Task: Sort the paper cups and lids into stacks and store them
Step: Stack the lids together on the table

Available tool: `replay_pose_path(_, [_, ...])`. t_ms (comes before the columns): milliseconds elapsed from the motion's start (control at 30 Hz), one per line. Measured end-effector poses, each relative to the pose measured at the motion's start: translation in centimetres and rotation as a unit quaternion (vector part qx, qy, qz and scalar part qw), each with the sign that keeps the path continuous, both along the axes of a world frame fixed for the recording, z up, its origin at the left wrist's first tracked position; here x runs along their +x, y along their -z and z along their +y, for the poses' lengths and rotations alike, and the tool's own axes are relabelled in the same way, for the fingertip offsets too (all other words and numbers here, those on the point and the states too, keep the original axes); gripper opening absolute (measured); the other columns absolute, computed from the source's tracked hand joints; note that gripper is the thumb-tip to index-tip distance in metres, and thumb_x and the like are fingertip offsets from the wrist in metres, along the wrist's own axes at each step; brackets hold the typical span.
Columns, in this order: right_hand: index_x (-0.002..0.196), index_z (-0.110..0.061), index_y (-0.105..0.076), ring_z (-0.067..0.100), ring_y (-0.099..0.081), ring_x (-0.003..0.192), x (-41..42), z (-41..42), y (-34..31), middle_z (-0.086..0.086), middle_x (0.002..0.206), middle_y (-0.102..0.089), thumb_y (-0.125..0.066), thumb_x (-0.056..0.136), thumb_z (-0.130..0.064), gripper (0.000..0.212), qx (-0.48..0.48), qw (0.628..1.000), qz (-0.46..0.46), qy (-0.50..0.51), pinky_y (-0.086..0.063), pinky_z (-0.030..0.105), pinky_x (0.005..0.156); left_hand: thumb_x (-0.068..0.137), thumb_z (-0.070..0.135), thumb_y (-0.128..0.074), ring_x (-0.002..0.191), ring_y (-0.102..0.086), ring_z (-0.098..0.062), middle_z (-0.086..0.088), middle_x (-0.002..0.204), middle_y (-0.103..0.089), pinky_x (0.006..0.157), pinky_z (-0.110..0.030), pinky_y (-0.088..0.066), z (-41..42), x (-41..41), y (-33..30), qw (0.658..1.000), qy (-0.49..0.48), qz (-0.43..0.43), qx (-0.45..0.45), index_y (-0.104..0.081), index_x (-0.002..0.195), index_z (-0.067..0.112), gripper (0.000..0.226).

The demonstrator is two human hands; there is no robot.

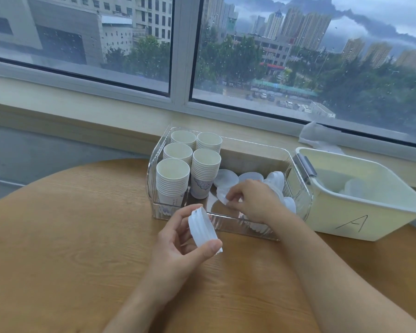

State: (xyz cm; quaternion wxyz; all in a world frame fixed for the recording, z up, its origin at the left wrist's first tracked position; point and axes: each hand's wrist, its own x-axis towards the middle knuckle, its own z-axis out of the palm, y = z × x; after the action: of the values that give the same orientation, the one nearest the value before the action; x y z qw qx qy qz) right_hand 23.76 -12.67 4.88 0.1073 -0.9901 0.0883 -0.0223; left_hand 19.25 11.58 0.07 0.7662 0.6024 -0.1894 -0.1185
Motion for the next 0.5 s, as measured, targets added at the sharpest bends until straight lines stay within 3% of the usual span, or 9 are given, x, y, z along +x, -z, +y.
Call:
replay_pose_path(133, [0.09, -0.032, -0.078, 0.009, -0.064, 0.078, -3.6, 0.8, -0.8, -0.011, 0.076, -0.071, -0.078, 0.092, -0.033, 0.003, 0.137, 0.979, -0.153, -0.002, -0.052, 0.031, 0.078, 0.061, 0.041, -0.091, 0.104, -0.073, -0.015, 0.001, 0.114, -0.075, 0.084, -0.029, -0.059, -0.2, 0.0, 0.2, 1.0, -0.006, 0.006, 0.003, -0.065, 0.13, 0.026, 0.075])
replay_pose_path(233, [0.086, -0.033, -0.076, 0.013, -0.062, 0.079, -7.5, 2.4, -1.7, -0.012, 0.079, -0.07, -0.079, 0.093, -0.026, 0.01, 0.203, 0.948, -0.242, -0.039, -0.04, 0.017, 0.071, 0.062, 0.04, -0.09, 0.108, -0.072, -0.014, 0.002, 0.118, -0.075, 0.085, -0.026, -0.058, -0.2, -0.2, 0.0, 1.0, 0.0, 0.011, -0.002, -0.065, 0.132, 0.026, 0.076])
replay_pose_path(333, [0.084, -0.031, -0.074, 0.015, -0.061, 0.082, -11.0, 4.0, -1.9, -0.016, 0.082, -0.07, -0.08, 0.092, -0.021, 0.014, 0.247, 0.936, -0.235, -0.093, -0.039, 0.014, 0.073, 0.065, 0.034, -0.09, 0.113, -0.071, -0.015, -0.001, 0.121, -0.075, 0.086, -0.024, -0.057, -0.1, -0.5, -0.3, 0.999, 0.019, 0.028, -0.02, -0.064, 0.135, 0.025, 0.076])
replay_pose_path(500, [0.09, -0.029, -0.081, 0.019, -0.07, 0.096, -13.3, 4.8, -0.8, -0.013, 0.093, -0.076, -0.077, 0.09, -0.032, 0.005, 0.309, 0.922, -0.194, -0.127, -0.05, 0.022, 0.085, 0.07, 0.027, -0.088, 0.12, -0.07, -0.02, -0.006, 0.129, -0.073, 0.091, -0.03, -0.058, -0.1, -0.8, -0.8, 0.997, 0.058, 0.041, -0.042, -0.058, 0.142, 0.018, 0.079])
